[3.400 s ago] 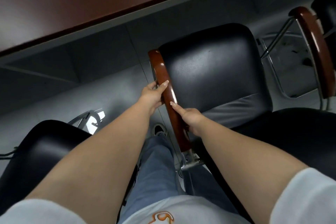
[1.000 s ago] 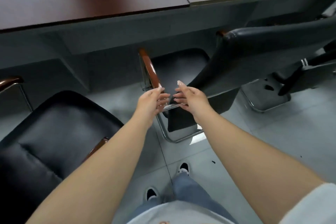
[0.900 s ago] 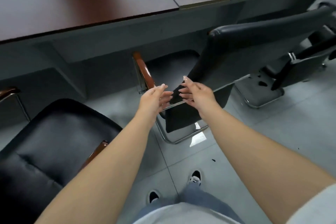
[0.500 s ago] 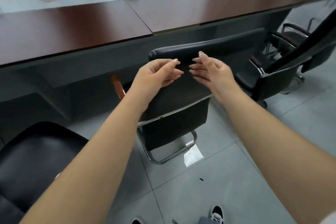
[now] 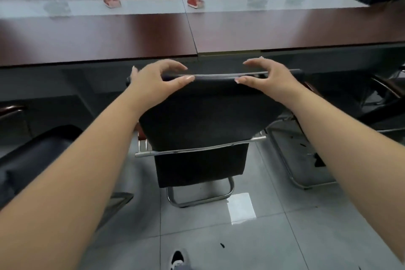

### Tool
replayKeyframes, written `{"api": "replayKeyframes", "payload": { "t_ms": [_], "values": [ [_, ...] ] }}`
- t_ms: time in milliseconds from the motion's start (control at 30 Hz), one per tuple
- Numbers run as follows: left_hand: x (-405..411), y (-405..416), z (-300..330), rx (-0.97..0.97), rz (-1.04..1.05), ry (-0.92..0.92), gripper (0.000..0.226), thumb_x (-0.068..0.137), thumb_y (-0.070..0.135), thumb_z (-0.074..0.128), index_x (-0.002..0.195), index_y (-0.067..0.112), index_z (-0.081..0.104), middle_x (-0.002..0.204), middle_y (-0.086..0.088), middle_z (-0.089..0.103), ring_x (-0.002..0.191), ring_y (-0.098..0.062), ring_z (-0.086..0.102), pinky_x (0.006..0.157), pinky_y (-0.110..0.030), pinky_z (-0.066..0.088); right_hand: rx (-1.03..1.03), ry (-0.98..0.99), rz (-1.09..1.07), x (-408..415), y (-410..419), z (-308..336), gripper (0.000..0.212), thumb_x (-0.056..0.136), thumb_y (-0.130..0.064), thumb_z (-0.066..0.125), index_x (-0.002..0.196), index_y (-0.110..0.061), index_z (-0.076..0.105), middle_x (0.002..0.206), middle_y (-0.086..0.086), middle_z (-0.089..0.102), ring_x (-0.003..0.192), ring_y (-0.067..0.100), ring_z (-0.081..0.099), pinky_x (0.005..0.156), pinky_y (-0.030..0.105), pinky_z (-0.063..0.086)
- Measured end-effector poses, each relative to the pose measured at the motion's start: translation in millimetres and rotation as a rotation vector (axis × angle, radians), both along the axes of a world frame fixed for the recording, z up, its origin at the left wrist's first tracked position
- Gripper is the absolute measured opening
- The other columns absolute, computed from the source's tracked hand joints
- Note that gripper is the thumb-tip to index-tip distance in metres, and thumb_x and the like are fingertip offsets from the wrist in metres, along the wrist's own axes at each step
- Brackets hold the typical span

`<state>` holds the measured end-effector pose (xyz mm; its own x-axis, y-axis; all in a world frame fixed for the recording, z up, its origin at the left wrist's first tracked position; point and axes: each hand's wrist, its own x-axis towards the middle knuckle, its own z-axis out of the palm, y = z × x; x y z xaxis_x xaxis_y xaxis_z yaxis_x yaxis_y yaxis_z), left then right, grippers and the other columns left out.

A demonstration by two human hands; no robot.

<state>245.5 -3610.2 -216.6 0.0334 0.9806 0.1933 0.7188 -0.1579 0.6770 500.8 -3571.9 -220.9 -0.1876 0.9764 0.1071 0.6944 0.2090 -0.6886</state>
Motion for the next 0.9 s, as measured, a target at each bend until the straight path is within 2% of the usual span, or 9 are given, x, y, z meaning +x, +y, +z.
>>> {"api": "replayKeyframes", "payload": {
  "t_ms": [67, 133, 300, 600, 900],
  "values": [
    [-2.2, 6.3, -6.9, -0.046, 0.085, 0.153, 0.03, 0.08, 0.059, 0.055, 0.105, 0.042, 0.058, 0.121, 0.019, 0.057, 0.124, -0.006, 0.043, 0.113, -0.053, -0.005, -0.04, -0.216, -0.029, 5.4, 14.9, -5.7, 0.062, 0.079, -0.056, 0.06, 0.134, -0.031, 0.044, 0.152, 0.0, 0.031, 0.145, 0.015, 0.011, 0.116, 0.048, -0.004],
    [-3.1, 11.4, -12.7, -0.049, 0.13, 0.228, 0.039, 0.08, 0.061, 0.053, 0.114, 0.041, 0.057, 0.128, 0.018, 0.054, 0.129, -0.008, 0.039, 0.111, -0.051, -0.009, -0.026, -0.357, -0.061, 3.5, 24.8, -14.1, 0.065, 0.077, -0.062, 0.057, 0.134, -0.033, 0.045, 0.151, 0.0, 0.031, 0.145, 0.015, 0.009, 0.114, 0.05, -0.009],
    [-4.8, 29.9, -24.0, 0.063, 0.196, 0.32, 0.051, 0.075, 0.063, 0.057, 0.12, 0.04, 0.057, 0.13, 0.015, 0.054, 0.13, -0.007, 0.037, 0.111, -0.047, -0.001, 0.09, -0.416, -0.065, -3.9, 46.5, -21.7, 0.057, 0.073, -0.066, 0.057, 0.12, -0.032, 0.055, 0.134, -0.004, 0.047, 0.137, 0.02, 0.024, 0.112, 0.051, -0.007],
    [10.1, 59.4, -31.5, 0.159, 0.216, 0.33, 0.05, 0.075, 0.062, 0.059, 0.119, 0.039, 0.059, 0.128, 0.013, 0.055, 0.129, -0.008, 0.035, 0.111, -0.045, 0.003, 0.127, -0.434, -0.064, 10.3, 85.0, -19.2, 0.055, 0.075, -0.062, 0.059, 0.118, -0.028, 0.057, 0.128, -0.001, 0.051, 0.134, 0.022, 0.028, 0.113, 0.048, -0.004],
    [18.4, 86.0, -32.0, 0.152, 0.223, 0.337, 0.044, 0.073, 0.064, 0.059, 0.11, 0.041, 0.061, 0.12, 0.014, 0.055, 0.127, -0.01, 0.035, 0.111, -0.045, 0.003, 0.138, -0.42, -0.069, 15.8, 104.8, -23.0, 0.056, 0.077, -0.063, 0.055, 0.119, -0.027, 0.056, 0.126, 0.0, 0.051, 0.131, 0.022, 0.032, 0.113, 0.048, -0.006]
  ]
}}
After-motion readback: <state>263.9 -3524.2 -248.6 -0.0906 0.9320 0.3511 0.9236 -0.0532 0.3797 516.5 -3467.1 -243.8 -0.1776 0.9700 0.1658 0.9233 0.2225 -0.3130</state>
